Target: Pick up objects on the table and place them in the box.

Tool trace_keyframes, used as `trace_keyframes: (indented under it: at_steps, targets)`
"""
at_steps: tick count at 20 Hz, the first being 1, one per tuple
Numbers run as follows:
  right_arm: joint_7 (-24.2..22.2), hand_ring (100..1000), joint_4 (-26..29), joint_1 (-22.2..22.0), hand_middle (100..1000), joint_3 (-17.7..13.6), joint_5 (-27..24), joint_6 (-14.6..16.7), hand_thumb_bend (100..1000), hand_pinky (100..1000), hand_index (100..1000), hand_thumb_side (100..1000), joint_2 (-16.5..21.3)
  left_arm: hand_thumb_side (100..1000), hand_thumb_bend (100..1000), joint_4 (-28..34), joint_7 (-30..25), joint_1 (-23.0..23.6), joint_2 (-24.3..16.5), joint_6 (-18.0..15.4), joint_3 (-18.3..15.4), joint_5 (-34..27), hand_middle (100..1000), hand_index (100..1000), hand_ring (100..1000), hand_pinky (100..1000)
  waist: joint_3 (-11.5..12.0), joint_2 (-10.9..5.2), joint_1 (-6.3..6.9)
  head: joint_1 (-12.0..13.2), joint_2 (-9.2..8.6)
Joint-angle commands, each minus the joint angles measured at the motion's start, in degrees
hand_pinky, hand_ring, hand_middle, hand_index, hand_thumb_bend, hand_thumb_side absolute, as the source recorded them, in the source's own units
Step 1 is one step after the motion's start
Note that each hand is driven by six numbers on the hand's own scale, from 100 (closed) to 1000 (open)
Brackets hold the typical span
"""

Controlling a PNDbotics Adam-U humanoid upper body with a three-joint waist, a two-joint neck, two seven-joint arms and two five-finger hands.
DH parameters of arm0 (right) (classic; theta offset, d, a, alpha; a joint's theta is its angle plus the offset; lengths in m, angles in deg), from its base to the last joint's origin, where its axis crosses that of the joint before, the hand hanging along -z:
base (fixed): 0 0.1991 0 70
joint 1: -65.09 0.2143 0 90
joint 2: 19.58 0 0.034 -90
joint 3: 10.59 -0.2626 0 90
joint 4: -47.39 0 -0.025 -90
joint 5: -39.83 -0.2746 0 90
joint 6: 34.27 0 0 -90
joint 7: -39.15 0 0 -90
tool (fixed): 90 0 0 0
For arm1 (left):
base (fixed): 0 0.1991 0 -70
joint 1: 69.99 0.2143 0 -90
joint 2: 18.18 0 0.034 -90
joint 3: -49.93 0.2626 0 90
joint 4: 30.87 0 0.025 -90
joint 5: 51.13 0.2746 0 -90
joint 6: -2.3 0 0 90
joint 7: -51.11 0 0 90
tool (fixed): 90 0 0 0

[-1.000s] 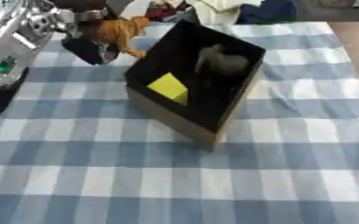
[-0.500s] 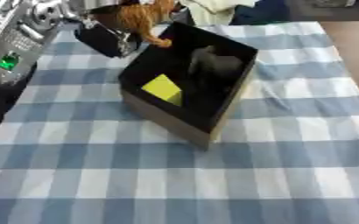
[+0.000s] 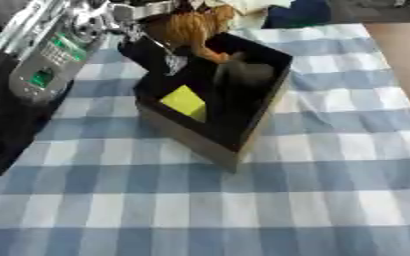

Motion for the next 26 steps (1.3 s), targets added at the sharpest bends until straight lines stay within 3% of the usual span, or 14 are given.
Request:
trace_keyframes:
  at_steps: [1, 9, 13, 15, 16, 18, 19, 24, 26]
  targets:
    - [-0.1, 962, 1.3, 0.9, 686, -0.1, -0.5, -0.2, 100, 1000, 901, 754, 0.3, 287, 100, -1.5, 1.3, -1.5, 0.3, -0.5, 0.5, 0.6, 494, 690, 610, 530, -0.2, -1.26, -0.03, 0.4, -0.68]
    - [-0.5, 962, 1.6, 1.4, 684, 0.0, -0.7, -0.3, 100, 1000, 902, 757, 0.1, 275, 100, -9.1, 3.4, -1.5, 3.5, -2.4, 1.2, 3.8, 520, 709, 603, 507, -1.0, -0.35, 0.11, 1.4, -1.16]
    - [-0.7, 962, 1.7, 1.8, 683, 0.0, -0.7, -0.3, 100, 1000, 902, 758, -0.1, 351, 100, -12.1, 5.4, -1.3, 4.9, -3.9, 1.4, 3.9, 552, 732, 601, 502, -1.5, 0.14, 0.10, 2.3, -1.21]
    - [-0.7, 962, 1.7, 1.9, 683, 0.0, -0.8, -0.3, 100, 1000, 903, 759, -0.2, 415, 100, -13.2, 6.2, -1.5, 5.4, -4.7, 1.5, 3.5, 568, 746, 607, 509, -1.7, 0.30, 0.09, 2.5, -1.24]
    - [-0.7, 962, 1.7, 1.9, 682, 0.1, -0.8, -0.3, 100, 1000, 903, 760, -0.2, 555, 100, -13.7, 6.5, -1.6, 5.6, -5.0, 1.6, 3.8, 575, 756, 615, 529, -1.7, 0.35, 0.08, 2.6, -1.27]
    - [-0.8, 962, 1.8, 1.9, 682, 0.1, -0.8, -0.4, 100, 1000, 903, 759, -0.3, 731, 100, -14.6, 6.7, -1.7, 6.0, -5.2, 1.9, 5.8, 594, 788, 634, 573, -1.8, 0.41, 0.04, 2.7, -1.35]
    - [-0.8, 962, 1.8, 1.9, 681, 0.1, -0.9, -0.4, 100, 1000, 903, 758, -0.4, 778, 100, -15.0, 6.6, -1.7, 6.4, -5.1, 1.9, 7.0, 605, 808, 642, 577, -1.8, 0.41, 0.01, 2.7, -1.38]
    - [-0.7, 962, 1.9, 1.8, 680, 0.0, -1.0, -0.6, 100, 1000, 903, 756, -0.5, 892, 102, -15.5, 6.5, -1.7, 7.0, -5.7, 2.1, 11.3, 695, 882, 728, 628, -1.8, 0.27, 0.00, 2.6, -1.65]
    - [-0.7, 961, 2.0, 1.7, 679, 0.0, -1.1, -0.6, 100, 1000, 903, 755, -0.6, 932, 209, -15.6, 6.5, -1.6, 7.1, -5.9, 2.0, 12.4, 742, 917, 766, 653, -1.8, 0.23, 0.02, 2.5, -1.68]
